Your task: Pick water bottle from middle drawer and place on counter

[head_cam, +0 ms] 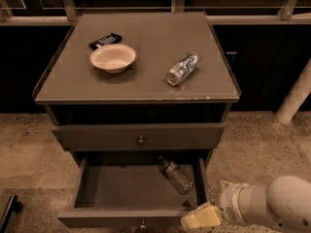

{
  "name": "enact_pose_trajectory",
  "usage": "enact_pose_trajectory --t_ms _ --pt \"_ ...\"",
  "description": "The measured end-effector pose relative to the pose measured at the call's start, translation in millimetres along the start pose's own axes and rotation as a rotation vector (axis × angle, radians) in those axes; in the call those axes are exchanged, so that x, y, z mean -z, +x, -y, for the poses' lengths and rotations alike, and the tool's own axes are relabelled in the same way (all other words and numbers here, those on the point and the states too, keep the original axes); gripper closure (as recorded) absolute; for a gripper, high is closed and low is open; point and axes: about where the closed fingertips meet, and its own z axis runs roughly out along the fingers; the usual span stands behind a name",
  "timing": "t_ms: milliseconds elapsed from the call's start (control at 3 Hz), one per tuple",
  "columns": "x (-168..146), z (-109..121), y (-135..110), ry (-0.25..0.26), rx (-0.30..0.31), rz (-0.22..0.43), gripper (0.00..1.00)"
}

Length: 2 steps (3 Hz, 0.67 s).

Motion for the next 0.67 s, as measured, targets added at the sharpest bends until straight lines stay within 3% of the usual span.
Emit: enact_pose_trajectory --t_ms 333,667 --pt "-36 28 1 0.048 -0.042 0.092 0.00" --pt "-40 46 -4 0.107 -0.057 0.129 0.00"
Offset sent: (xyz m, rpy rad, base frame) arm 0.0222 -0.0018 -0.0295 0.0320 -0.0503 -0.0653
